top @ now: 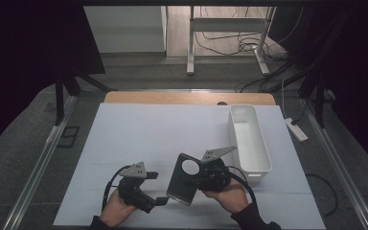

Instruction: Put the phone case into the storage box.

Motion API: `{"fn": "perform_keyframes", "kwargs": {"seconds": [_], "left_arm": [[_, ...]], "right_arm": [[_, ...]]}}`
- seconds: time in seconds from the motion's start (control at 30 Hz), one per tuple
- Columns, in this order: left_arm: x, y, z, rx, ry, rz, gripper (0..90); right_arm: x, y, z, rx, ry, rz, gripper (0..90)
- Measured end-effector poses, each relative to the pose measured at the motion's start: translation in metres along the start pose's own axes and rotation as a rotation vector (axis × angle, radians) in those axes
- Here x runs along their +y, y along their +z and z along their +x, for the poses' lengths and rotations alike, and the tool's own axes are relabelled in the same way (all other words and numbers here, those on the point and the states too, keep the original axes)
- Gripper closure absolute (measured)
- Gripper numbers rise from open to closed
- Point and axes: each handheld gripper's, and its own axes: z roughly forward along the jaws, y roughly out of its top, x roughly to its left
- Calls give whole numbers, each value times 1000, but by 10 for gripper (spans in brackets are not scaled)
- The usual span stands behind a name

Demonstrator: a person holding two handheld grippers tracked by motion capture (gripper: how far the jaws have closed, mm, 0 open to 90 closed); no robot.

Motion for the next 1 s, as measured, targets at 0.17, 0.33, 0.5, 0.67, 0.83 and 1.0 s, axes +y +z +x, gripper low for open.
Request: {"fn": "perform_keyframes", "kwargs": {"seconds": [0.17, 0.33, 0.5, 0.67, 0.83, 1.0], "left_arm": [[3, 6, -2, -53, 6, 13, 0], [5, 13, -5, -79, 7, 53, 0], [7, 16, -9, -67, 25, 78, 0], [9, 14, -11, -93, 33, 78, 80], [9, 13, -13, -171, 41, 74, 376], [8, 12, -11, -246, 30, 70, 636]], "right_arm": [[2, 3, 6, 50, -50, 0, 862], [4, 5, 10, 76, -67, -2, 862], [5, 7, 14, 103, -81, 1, 862], [5, 9, 16, 122, -87, 5, 862], [5, 8, 16, 134, -94, -5, 862], [5, 9, 17, 148, -103, 1, 862]]}}
